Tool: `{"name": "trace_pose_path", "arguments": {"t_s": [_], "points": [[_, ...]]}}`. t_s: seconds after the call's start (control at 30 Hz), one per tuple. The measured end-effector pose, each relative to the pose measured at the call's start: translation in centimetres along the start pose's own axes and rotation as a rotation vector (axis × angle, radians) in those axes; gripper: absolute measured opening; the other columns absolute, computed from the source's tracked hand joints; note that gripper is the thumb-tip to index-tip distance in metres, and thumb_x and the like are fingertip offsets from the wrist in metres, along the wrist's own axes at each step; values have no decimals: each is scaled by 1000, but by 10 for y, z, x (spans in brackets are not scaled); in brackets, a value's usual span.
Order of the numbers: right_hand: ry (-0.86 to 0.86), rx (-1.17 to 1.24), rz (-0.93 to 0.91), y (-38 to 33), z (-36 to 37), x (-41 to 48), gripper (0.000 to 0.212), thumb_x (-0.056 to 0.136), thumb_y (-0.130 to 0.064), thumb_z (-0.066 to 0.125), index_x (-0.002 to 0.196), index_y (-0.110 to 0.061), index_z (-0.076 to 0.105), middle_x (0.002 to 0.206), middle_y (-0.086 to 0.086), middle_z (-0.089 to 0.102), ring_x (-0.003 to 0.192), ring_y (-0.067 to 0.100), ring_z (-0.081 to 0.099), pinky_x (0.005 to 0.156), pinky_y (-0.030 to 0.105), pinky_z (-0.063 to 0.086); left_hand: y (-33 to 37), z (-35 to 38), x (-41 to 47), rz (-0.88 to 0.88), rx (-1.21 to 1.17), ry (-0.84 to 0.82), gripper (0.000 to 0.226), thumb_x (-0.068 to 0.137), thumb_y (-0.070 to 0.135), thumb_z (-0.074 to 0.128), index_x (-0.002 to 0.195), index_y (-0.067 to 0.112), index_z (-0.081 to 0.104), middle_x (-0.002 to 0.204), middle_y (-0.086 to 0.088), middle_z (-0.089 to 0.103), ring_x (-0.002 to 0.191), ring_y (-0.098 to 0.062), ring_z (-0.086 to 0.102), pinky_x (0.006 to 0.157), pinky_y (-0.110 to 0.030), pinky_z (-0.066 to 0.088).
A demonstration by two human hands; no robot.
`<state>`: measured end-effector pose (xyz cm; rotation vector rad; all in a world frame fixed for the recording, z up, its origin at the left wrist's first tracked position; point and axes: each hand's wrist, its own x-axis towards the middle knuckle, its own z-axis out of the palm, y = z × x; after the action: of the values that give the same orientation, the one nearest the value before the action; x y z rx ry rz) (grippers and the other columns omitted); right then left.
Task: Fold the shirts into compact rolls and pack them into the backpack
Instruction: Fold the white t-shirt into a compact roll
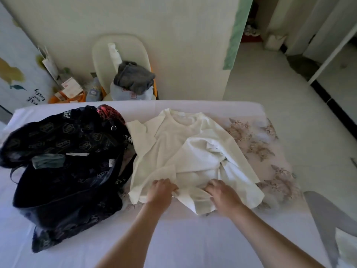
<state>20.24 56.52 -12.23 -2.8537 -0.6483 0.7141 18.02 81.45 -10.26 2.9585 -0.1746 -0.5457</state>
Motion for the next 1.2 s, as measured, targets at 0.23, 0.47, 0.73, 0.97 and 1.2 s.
{"name": "trace_pose_path", "arguments": {"t_s": [0.23, 0.47, 0.73, 0.97, 1.2], "points": [[203, 169, 61, -40, -16, -27, 22, 84, -28, 49, 98, -19, 63, 98, 8, 65, 93, 33, 65, 65, 32, 42, -23, -23, -30, -28, -300, -172, 39, 95, 21, 45, 132, 26, 57, 132, -2, 59, 122, -24, 53, 100, -34, 43], [-650, 454, 273, -70, -27, -59, 42, 82, -47, 60, 105, -13, 66, 104, 2, 66, 91, 22, 70, 72, 33, 53, -10, -35, -52, -8, -202, -752, 27, 83, 36, 65, 104, 20, 71, 97, 4, 71, 79, -15, 66, 76, -26, 52], [254, 453, 435, -5, -34, -51, 35, 93, -23, 54, 128, -23, 55, 132, 2, 57, 119, 21, 56, 98, 35, 46, 42, -38, -20, 124, -493, -122, 31, 94, 19, 47, 115, 30, 66, 118, 6, 64, 107, -14, 60, 92, -25, 47], [157, 553, 479, 54, -41, -3, 72, 102, -55, 31, 159, -27, -2, 165, 0, 17, 149, 25, 22, 117, 48, 27, 75, -27, 58, 61, -443, 190, 47, 94, 17, 50, 140, 19, 42, 142, 0, 38, 131, -24, 35, 105, -37, 35], [24, 172, 587, 137, -53, 43, 60, 97, -60, 3, 150, -39, 22, 165, -3, 9, 150, 25, 12, 116, 62, 13, 83, -22, 139, -11, -385, 161, 49, 102, 38, 39, 147, 21, 33, 152, -4, 34, 139, -25, 31, 111, -39, 30]]}}
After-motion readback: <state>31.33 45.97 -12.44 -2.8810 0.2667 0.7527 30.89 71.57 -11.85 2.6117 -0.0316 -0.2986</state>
